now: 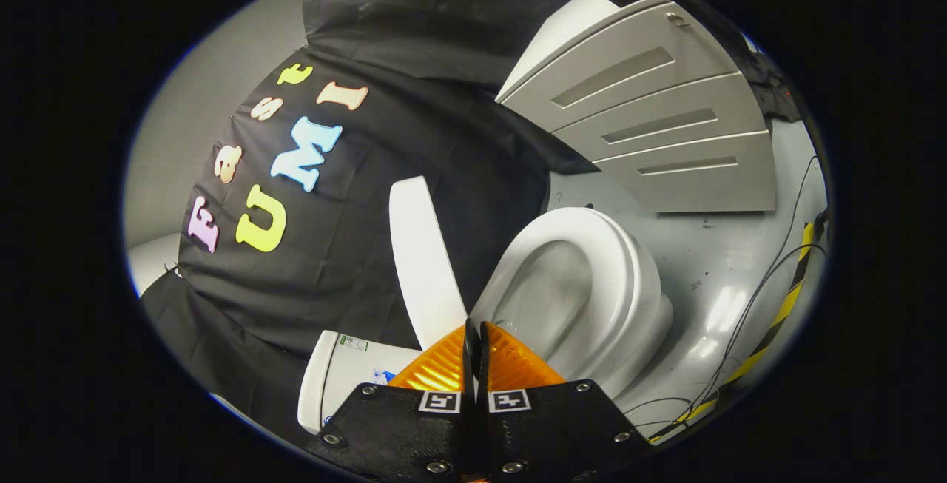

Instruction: Open the toilet lid.

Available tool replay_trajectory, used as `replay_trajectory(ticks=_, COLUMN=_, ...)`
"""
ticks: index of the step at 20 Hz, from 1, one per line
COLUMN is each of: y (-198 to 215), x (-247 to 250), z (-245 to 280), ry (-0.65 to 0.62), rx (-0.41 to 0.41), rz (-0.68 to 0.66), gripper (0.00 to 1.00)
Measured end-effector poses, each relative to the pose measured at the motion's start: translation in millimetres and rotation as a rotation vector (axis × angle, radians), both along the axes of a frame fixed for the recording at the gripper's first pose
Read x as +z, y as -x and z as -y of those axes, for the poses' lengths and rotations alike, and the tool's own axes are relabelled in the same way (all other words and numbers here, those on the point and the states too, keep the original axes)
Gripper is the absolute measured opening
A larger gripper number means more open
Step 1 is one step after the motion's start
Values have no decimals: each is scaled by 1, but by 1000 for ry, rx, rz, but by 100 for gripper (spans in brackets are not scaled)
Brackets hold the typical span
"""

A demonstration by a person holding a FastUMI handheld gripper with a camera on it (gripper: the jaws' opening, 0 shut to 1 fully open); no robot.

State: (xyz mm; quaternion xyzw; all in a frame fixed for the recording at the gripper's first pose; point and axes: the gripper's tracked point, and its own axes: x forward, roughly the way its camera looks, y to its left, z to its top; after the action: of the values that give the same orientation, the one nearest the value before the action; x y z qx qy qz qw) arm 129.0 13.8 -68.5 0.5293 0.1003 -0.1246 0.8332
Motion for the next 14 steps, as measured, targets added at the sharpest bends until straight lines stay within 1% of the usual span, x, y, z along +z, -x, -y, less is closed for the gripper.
replay_trajectory(ticks=3, y=1, x=6, z=-2, ry=5, rx=1, rz=-1, gripper=0)
replay_trajectory(ticks=9, y=-1, x=25, z=-18, ry=55, rx=18, rz=9, gripper=0)
replay_trajectory(ticks=14, y=-5, x=41, z=-34, ry=144, rx=49, rz=1, gripper=0)
